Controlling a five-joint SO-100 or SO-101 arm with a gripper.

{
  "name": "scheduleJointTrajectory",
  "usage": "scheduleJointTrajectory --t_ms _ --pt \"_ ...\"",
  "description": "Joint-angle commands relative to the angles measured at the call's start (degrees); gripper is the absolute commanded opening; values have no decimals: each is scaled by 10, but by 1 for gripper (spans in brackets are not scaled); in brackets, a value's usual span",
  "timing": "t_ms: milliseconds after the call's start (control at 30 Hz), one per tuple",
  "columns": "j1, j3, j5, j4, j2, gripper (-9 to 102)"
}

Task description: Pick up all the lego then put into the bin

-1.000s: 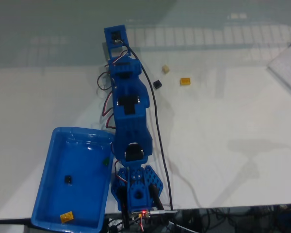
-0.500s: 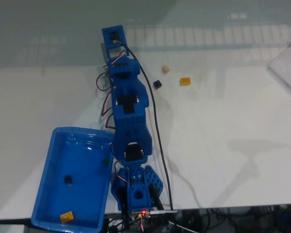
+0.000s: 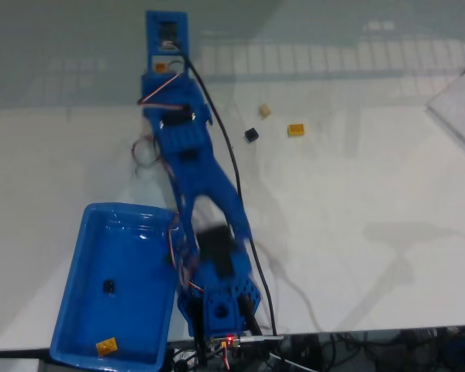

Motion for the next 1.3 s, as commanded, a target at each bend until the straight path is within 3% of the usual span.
scheduleJointTrajectory --t_ms 0,133,267,500,633,767,900,1033,1167,1267 --pt "-83 17 23 89 162 0" --pt "-233 18 35 288 323 0" --pt "-395 18 66 432 425 0" --pt "-580 40 69 592 477 0" --pt "-642 65 69 642 455 0" --pt "-666 80 79 647 431 2" --pt "-669 80 75 654 416 17" --pt "-653 80 61 664 411 26" --pt "-608 78 39 664 411 27" --pt "-524 73 15 642 403 28"
